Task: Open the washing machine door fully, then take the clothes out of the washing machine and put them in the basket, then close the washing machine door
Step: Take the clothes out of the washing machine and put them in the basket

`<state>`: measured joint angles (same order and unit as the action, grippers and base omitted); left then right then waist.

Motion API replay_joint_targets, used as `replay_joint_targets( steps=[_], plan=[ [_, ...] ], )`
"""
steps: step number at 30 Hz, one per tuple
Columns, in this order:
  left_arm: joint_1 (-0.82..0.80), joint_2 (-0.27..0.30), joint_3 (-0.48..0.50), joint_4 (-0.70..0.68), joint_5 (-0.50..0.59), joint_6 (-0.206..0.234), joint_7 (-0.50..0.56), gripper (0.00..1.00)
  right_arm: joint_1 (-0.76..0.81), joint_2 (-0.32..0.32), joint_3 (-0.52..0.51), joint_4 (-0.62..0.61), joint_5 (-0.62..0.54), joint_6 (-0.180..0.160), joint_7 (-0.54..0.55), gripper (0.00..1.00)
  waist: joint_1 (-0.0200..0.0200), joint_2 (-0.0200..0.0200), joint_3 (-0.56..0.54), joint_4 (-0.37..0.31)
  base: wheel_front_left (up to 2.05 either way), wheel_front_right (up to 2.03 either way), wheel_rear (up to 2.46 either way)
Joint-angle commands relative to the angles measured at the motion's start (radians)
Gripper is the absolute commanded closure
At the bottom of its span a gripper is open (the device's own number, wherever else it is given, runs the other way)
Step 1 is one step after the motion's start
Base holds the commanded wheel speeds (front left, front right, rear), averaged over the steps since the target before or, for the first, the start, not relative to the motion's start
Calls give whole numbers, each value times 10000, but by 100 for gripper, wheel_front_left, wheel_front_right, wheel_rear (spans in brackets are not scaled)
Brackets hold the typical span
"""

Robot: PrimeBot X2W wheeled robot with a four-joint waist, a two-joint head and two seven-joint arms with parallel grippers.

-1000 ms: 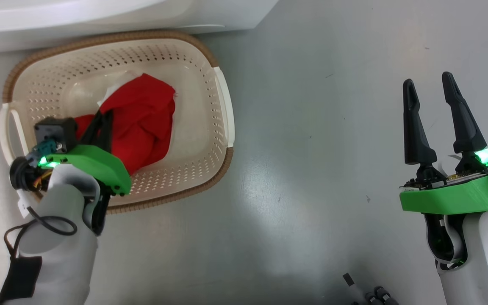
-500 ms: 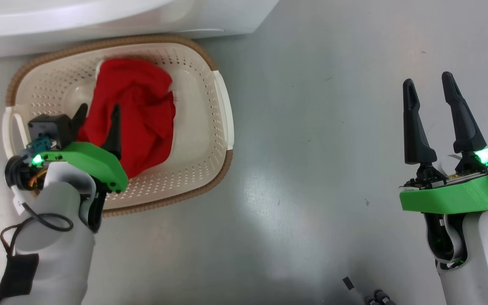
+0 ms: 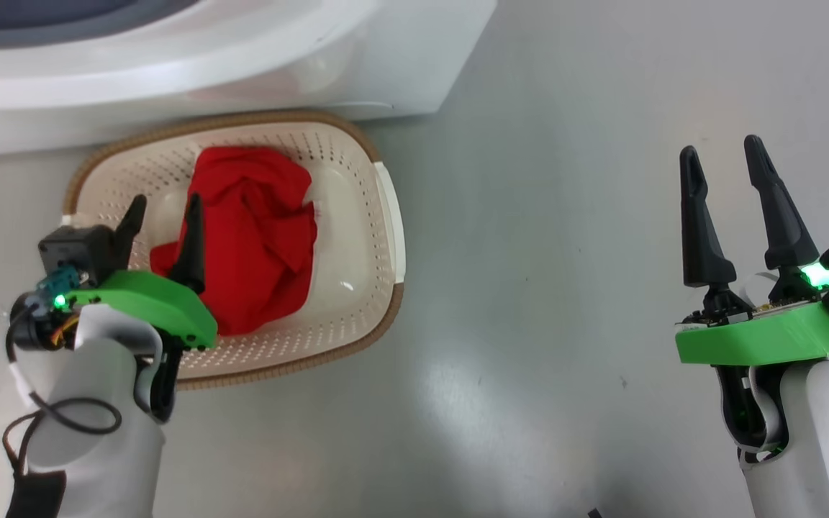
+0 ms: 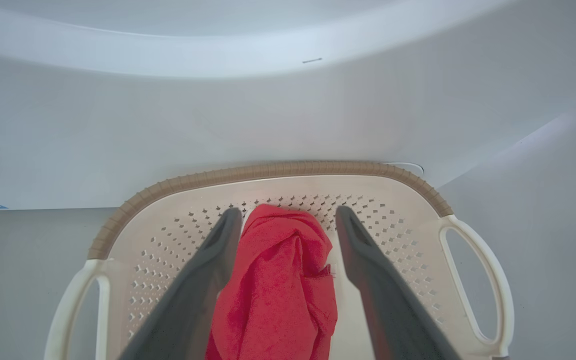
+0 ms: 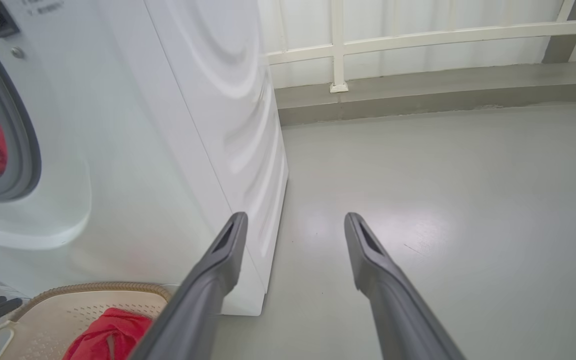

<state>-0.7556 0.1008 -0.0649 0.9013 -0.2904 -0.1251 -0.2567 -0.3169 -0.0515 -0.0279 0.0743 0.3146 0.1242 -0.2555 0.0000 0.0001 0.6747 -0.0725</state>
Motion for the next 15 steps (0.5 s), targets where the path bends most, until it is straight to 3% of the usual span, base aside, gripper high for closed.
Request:
replay_joint_targets(
  steps=[1, 15],
  plan=[
    [516, 265, 325, -365, 73, -55, -51, 0, 305, 13, 174, -135, -65, 65, -63, 0, 0, -1, -568, 86, 0, 0, 0],
    [2085, 180, 931, -2250, 440, -56, -51, 0, 1164, 13, 148, 169, -230, 65, -63, 0, 0, -1, -2309, 328, 0, 0, 0]
  ],
)
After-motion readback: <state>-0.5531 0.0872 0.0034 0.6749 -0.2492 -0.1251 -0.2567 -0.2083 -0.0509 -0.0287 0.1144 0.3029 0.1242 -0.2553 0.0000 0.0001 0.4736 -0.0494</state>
